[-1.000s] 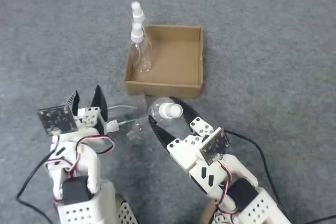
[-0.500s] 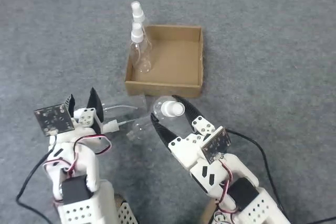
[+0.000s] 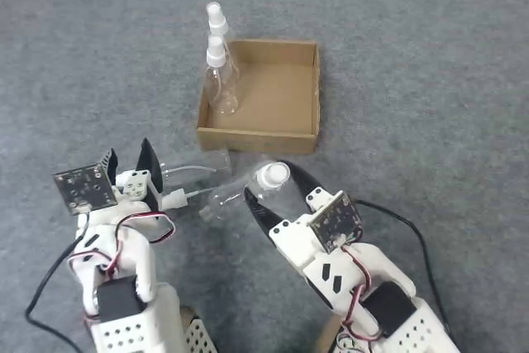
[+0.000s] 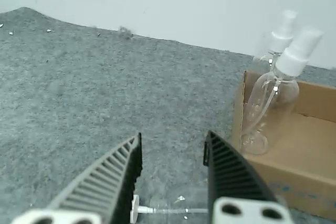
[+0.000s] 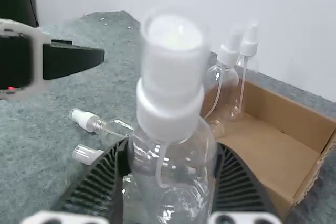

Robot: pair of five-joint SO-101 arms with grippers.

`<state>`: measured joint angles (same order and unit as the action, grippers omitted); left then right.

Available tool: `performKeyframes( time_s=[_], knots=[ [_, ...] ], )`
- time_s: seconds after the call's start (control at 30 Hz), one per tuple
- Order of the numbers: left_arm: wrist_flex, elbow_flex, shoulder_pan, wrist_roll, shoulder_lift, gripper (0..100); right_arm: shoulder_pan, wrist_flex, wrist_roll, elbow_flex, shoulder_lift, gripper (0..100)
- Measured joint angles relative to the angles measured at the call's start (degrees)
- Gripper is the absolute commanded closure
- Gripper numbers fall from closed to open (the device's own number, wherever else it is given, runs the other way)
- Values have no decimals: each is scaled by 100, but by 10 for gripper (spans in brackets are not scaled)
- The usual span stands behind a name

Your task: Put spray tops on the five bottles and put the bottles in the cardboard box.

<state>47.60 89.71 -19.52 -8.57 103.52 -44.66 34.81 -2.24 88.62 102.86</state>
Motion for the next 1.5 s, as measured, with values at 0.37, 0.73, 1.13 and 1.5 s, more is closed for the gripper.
performKeyframes(
  time_s=[0.37, 0.73, 1.13, 1.5],
  knots=[
    [0, 0, 0, 0, 0, 819, 0, 343, 0, -475, 0, 926],
    [0, 0, 0, 0, 0, 819, -18, 343, 0, -1837, -1565, 928],
    [0, 0, 0, 0, 0, 819, -18, -879, 0, -2699, -4123, 929],
    [0, 0, 0, 0, 0, 819, -18, -2295, 0, -2699, -5301, 929]
  ],
)
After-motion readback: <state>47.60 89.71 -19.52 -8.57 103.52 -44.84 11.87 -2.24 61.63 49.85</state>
